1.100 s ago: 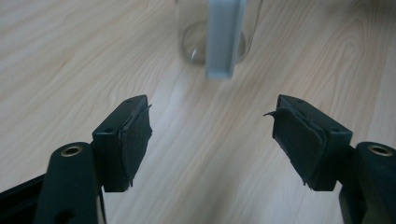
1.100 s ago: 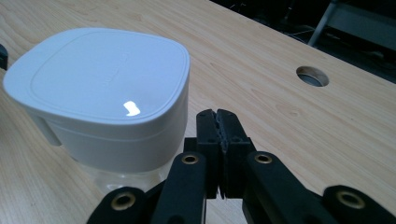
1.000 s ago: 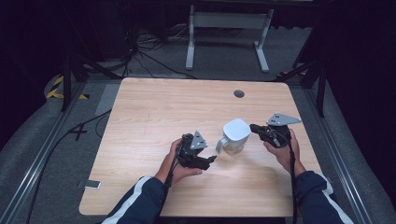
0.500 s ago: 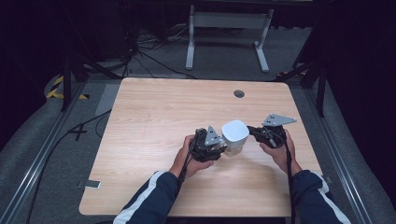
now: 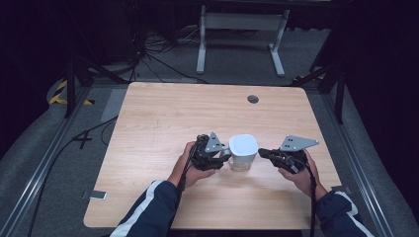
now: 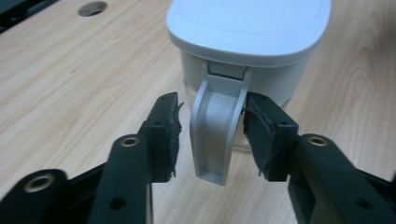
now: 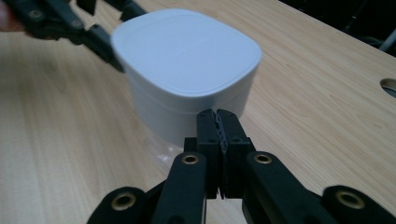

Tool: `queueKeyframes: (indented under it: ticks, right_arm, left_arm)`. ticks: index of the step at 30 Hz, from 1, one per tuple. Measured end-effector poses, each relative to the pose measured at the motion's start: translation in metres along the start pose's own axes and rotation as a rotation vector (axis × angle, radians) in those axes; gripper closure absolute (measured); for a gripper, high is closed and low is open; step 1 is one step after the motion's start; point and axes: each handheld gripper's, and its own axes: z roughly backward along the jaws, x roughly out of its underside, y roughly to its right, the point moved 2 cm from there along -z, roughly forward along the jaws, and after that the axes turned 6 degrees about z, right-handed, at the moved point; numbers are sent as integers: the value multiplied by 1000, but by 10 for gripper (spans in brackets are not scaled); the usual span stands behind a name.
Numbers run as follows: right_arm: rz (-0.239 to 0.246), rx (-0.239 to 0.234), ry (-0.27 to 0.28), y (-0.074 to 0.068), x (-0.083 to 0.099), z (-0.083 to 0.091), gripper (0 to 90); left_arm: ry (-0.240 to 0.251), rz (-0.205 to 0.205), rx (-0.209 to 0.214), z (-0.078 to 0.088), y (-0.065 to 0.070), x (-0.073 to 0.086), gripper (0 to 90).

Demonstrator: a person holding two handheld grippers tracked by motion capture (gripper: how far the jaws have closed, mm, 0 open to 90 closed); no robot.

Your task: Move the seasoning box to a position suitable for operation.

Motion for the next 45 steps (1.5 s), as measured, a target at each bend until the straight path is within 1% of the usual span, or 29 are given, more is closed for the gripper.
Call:
queueKeyframes:
  ticks: [1,3,4,6,7,9,10,11,12,14,15,16,17,19,20,22,23,25,26,28,29,31,32,33,36,38,41,43,45]
  right_arm:
    - [5,-10,3,-2,-1,0,888]
    - [15,-19,4,-7,-2,-1,887]
    - [23,-22,4,-9,-2,-2,886]
    - [29,-25,0,-10,-3,-3,887]
    - [31,-25,-1,-10,-3,-3,887]
    - [33,-21,-3,-10,-4,-2,887]
    - [34,-18,-3,-9,-3,-1,887]
    - [31,-17,-4,-9,-3,-1,887]
    - [30,-13,-4,-8,-3,-1,886]
    - [25,-10,-10,-7,-2,-1,885]
    - [27,-6,-15,-7,-1,-1,885]
    - [24,-4,-17,-7,-1,-2,884]
    - [23,-1,-19,-6,0,-1,883]
    - [25,-1,-21,-6,0,-1,874]
    - [23,-1,-21,-5,1,-1,873]
    - [20,1,-21,-4,1,0,873]
    - [21,3,-19,-4,1,0,874]
    - [18,4,-20,-3,1,1,874]
    - [20,9,-18,-2,2,2,874]
    - [20,12,-15,-2,2,2,875]
    - [18,12,-14,-1,1,4,875]
    - [19,18,-7,0,0,6,877]
    - [22,23,-1,0,-1,7,878]
    - [19,22,3,0,-2,8,881]
    - [19,25,10,1,-4,9,883]
    - [20,28,13,2,-5,10,883]
    - [19,29,18,2,-6,10,883]
    - [17,27,25,3,-8,10,884]
    - [18,26,35,2,-11,11,886]
  left_arm:
    - [16,15,8,3,-2,0,537]
    - [25,23,-17,8,-6,0,526]
    - [42,41,-10,11,-8,0,522]
    - [50,47,-10,14,-10,1,510]
    - [64,52,6,21,-9,0,510]
    - [78,34,8,27,-7,-2,563]
    - [81,20,3,30,-5,-4,614]
    - [85,4,-12,33,-4,-7,637]
    - [95,-5,-14,36,-2,-10,682]
    - [131,1,0,40,0,-16,752]
    - [142,-7,4,41,2,-18,792]
    - [145,-23,3,41,3,-21,818]
    - [151,-20,9,40,6,-23,841]
    - [150,-46,16,36,10,-28,873]
    - [157,-46,25,35,11,-29,891]
    - [149,-56,35,30,13,-32,895]
    - [149,-56,35,30,13,-32,896]
    - [143,-52,51,25,14,-33,896]
    - [138,-56,40,21,14,-33,896]
    - [133,-50,40,20,14,-33,896]
    - [129,-61,33,19,13,-32,896]
    - [120,-58,23,17,13,-30,897]
    - [117,-51,27,16,13,-28,897]
    - [111,-59,19,15,12,-27,897]
    - [124,-34,29,13,11,-25,898]
    - [125,-48,21,13,11,-25,898]
    - [126,-40,26,13,12,-25,898]
    - [126,-50,21,13,11,-25,898]
    - [134,-34,26,13,11,-23,898]
